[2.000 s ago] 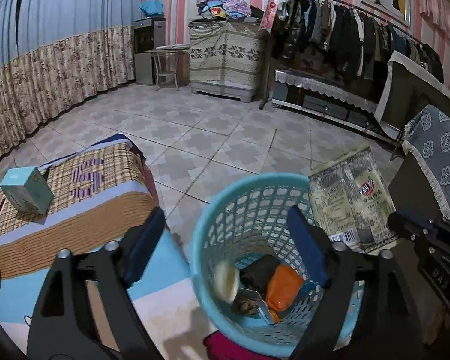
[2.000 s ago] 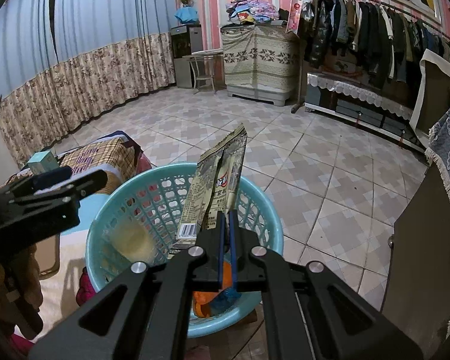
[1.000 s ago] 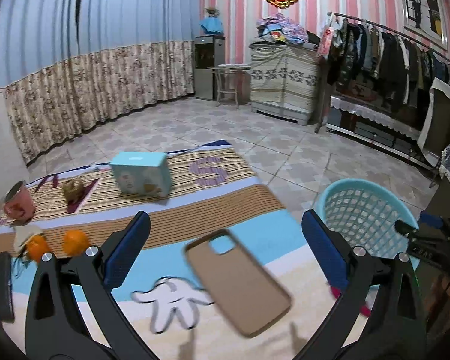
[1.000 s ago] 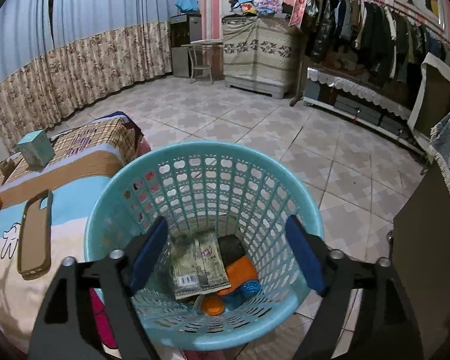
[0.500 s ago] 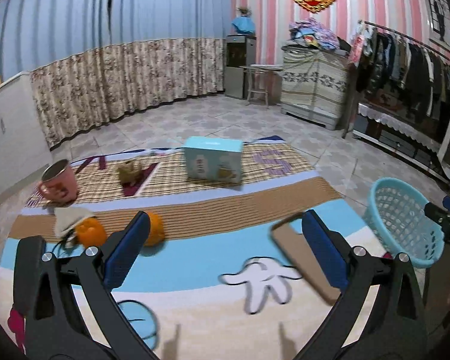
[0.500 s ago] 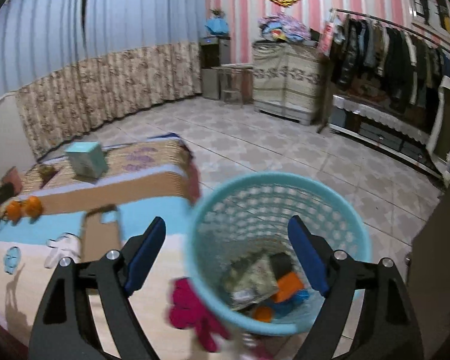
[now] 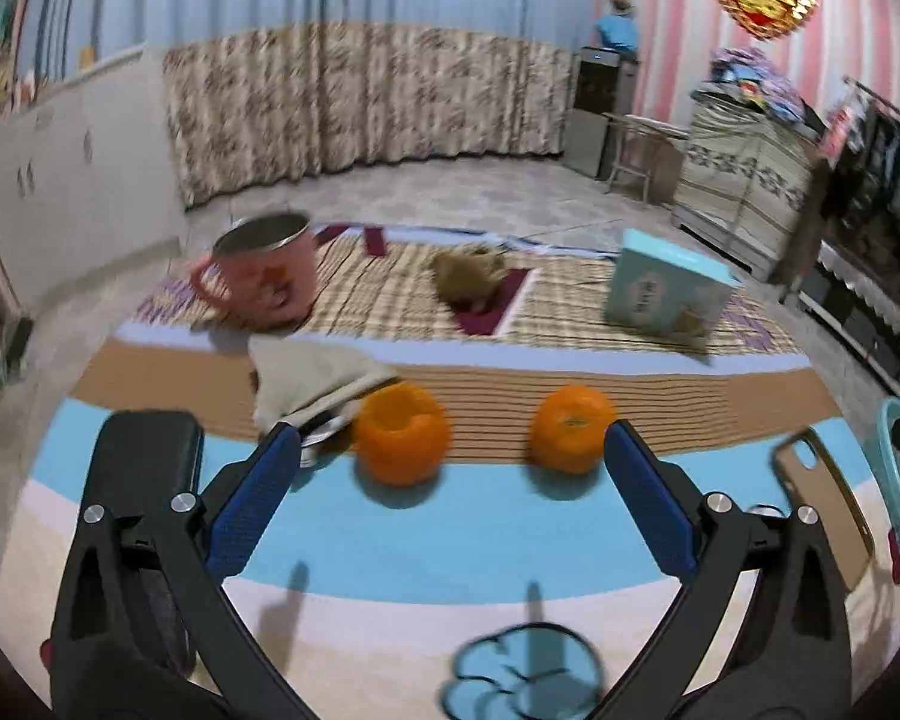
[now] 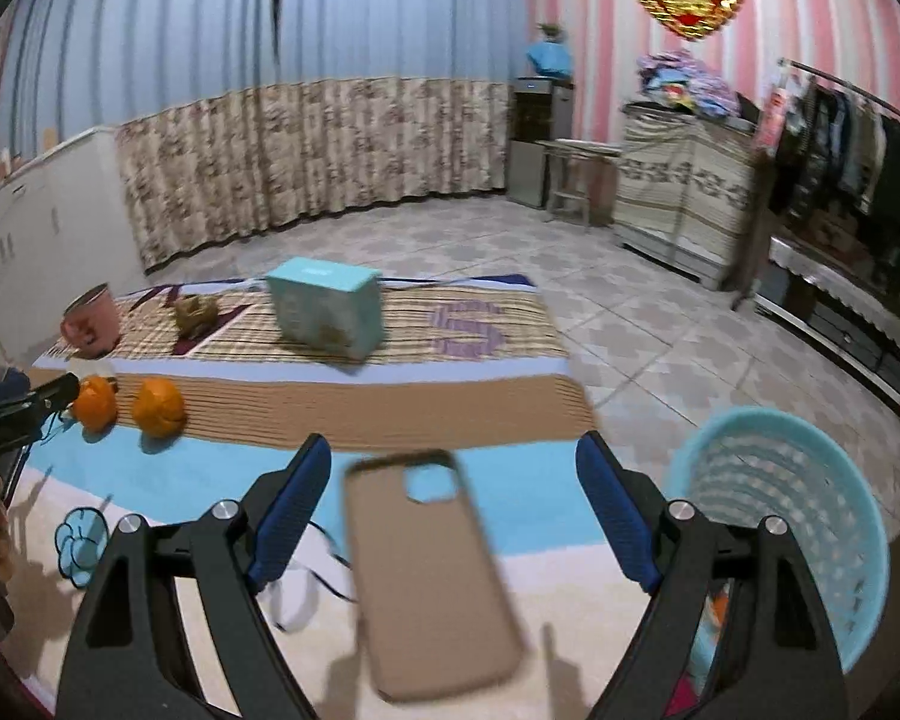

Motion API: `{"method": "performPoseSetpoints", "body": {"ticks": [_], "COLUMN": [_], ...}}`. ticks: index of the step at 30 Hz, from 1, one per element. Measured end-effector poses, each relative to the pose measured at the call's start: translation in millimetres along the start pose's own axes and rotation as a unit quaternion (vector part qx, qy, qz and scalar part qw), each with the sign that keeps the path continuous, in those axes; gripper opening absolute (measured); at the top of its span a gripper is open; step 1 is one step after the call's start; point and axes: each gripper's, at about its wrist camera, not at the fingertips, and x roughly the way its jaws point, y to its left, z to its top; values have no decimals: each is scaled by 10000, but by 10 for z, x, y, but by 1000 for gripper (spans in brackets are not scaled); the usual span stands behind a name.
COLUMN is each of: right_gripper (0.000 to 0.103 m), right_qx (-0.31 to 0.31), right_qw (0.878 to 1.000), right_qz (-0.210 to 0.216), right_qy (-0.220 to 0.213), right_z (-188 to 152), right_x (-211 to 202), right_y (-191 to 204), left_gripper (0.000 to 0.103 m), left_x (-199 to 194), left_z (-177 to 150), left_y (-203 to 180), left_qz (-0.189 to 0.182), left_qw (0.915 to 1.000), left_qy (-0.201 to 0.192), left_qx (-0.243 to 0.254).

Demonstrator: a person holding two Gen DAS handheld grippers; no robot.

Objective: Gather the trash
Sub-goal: 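Move both tools back over the table toward the oranges, then grasp the hollow orange peel with the left tool, then grasp the whole orange with the right tool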

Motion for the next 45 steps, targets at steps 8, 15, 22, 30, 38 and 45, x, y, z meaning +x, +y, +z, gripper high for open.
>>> {"method": "performPoseSetpoints", "body": {"ticks": [8, 15, 22, 30, 38, 45], "right_gripper": [83, 83, 83, 83, 83, 83], "right_qx": [-159, -146, -123, -172, -156, -463], "right_qw": [9996, 9992, 9991, 9990, 9984, 9963], "right_qz": [131, 93, 81, 104, 374, 569], "right_qy": [202, 363, 408, 389, 405, 456], "right_z": [31, -31, -53, -49, -18, -4], "right_x": [403, 580, 609, 576, 541, 599], "right_y": [382, 425, 464, 510, 803, 1258], "left_gripper": [95, 80, 47, 38, 38, 38], "left_x": [367, 530, 653, 502, 123, -111], "left_z": [-56, -49, -40, -37, 44, 123], "left_y": [163, 103, 148, 130, 206, 389], "left_qz": [163, 147, 44, 91, 39, 374], "left_qw": [9997, 9990, 9977, 9977, 9989, 9981], "left_qy": [206, 409, 677, 600, 295, 4], "left_qx": [-6, 96, 17, 308, 371, 498]}}
